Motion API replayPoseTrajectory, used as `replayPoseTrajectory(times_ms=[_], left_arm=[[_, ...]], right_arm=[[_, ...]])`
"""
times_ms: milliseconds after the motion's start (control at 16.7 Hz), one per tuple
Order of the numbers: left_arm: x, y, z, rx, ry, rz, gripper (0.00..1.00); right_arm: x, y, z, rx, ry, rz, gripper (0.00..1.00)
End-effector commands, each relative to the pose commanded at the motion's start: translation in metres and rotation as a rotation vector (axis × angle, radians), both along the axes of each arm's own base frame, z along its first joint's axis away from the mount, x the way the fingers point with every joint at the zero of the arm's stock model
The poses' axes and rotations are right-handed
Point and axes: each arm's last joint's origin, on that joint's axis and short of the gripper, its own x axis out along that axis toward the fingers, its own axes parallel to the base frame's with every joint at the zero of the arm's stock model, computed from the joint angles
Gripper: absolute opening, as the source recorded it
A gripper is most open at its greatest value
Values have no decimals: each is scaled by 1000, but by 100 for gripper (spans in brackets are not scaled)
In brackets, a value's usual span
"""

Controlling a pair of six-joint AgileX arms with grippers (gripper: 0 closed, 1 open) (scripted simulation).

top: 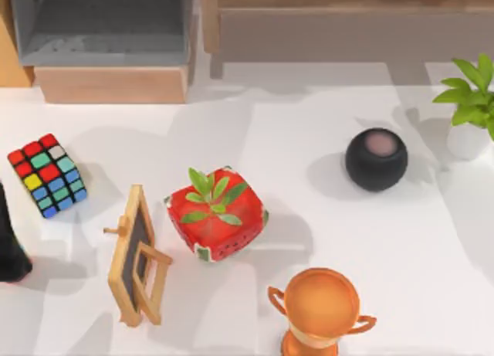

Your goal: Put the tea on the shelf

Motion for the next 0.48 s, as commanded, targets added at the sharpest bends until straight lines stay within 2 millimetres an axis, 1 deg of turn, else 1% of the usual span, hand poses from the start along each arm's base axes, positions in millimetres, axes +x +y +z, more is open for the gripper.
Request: replayPoseTrajectory(times_ms=[120, 180, 480], left_arm=[[0, 0, 0, 0, 0, 0, 100], [0, 0, 0, 0, 0, 0, 100], [0, 0, 0, 0, 0, 0, 100]], right_arm=[[0, 0, 0, 0, 0, 0, 98], [0, 0, 0, 0, 0, 0, 100], [0, 0, 0, 0, 0, 0, 100]])
